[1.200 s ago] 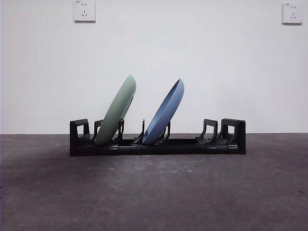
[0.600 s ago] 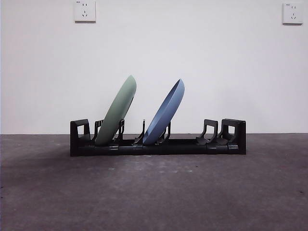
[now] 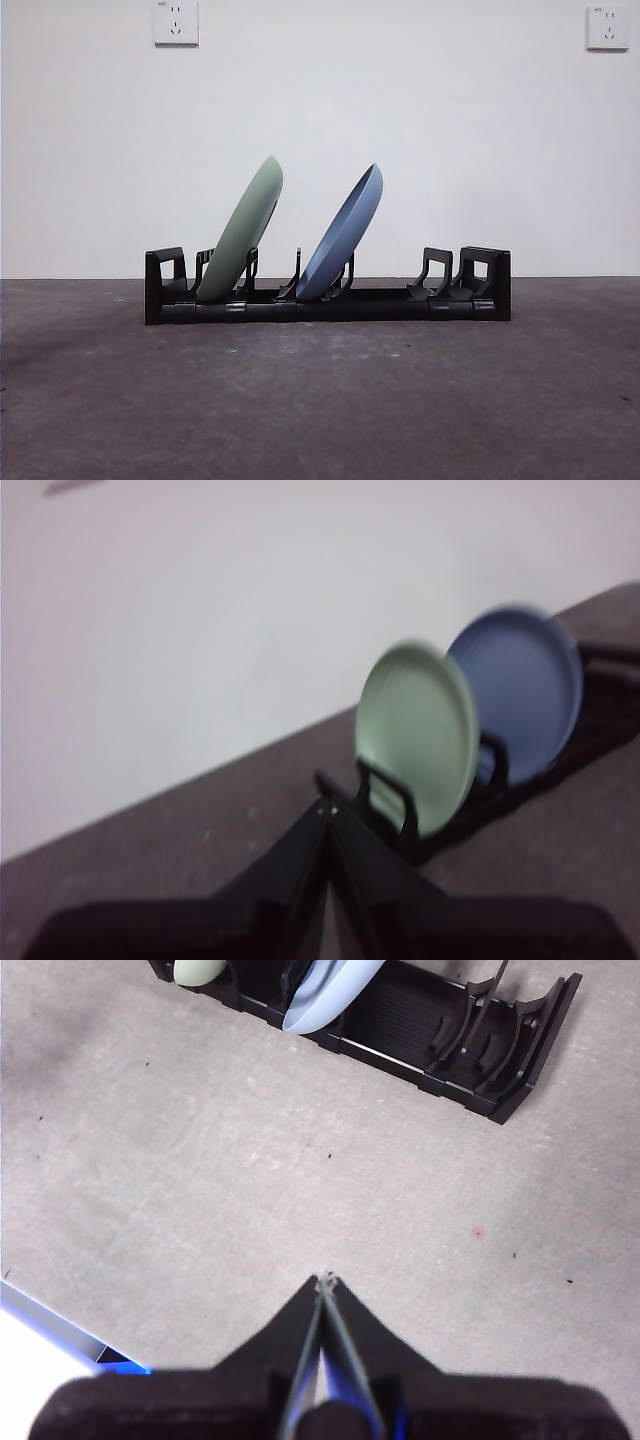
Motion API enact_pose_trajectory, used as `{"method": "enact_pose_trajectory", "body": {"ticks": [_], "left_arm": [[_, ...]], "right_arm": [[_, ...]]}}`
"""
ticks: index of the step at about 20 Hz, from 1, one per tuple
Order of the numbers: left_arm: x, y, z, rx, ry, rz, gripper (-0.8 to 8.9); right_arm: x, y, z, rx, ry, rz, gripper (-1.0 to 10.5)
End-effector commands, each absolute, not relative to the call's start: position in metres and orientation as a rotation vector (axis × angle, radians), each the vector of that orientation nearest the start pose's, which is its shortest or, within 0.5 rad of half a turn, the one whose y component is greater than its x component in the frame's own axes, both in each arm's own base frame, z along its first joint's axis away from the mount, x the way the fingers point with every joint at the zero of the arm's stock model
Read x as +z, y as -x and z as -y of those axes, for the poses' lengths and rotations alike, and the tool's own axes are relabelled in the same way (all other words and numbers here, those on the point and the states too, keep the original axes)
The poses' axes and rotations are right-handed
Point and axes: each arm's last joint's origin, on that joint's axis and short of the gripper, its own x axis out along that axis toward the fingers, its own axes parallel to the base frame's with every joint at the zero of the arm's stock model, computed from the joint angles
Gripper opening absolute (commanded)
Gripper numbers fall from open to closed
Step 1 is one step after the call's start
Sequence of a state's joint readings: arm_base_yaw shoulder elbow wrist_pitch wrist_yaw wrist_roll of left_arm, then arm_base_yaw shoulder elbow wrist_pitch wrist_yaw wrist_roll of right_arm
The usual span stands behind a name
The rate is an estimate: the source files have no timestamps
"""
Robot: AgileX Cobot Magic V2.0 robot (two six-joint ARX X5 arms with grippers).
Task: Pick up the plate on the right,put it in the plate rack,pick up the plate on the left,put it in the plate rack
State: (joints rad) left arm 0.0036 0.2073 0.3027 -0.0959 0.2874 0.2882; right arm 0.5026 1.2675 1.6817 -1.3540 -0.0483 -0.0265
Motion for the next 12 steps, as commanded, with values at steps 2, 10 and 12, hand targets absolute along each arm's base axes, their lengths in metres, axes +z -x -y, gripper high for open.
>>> {"method": "enact_pose_trajectory", "body": {"ticks": [2, 10, 12], "left_arm": [[0.204, -0.094, 0.005, -0.238, -0.251, 0.014, -0.04], [0.152, -0.096, 0.004, -0.214, -0.122, -0.119, -0.04], [0.151, -0.096, 0.004, -0.216, -0.102, -0.137, -0.03]], "right_arm": [[0.428, -0.171, -0.096, 0.517, 0.248, -0.948, 0.0], [0.428, -0.171, -0.096, 0.517, 0.248, -0.948, 0.0], [0.428, -0.171, -0.096, 0.518, 0.248, -0.948, 0.0]]}}
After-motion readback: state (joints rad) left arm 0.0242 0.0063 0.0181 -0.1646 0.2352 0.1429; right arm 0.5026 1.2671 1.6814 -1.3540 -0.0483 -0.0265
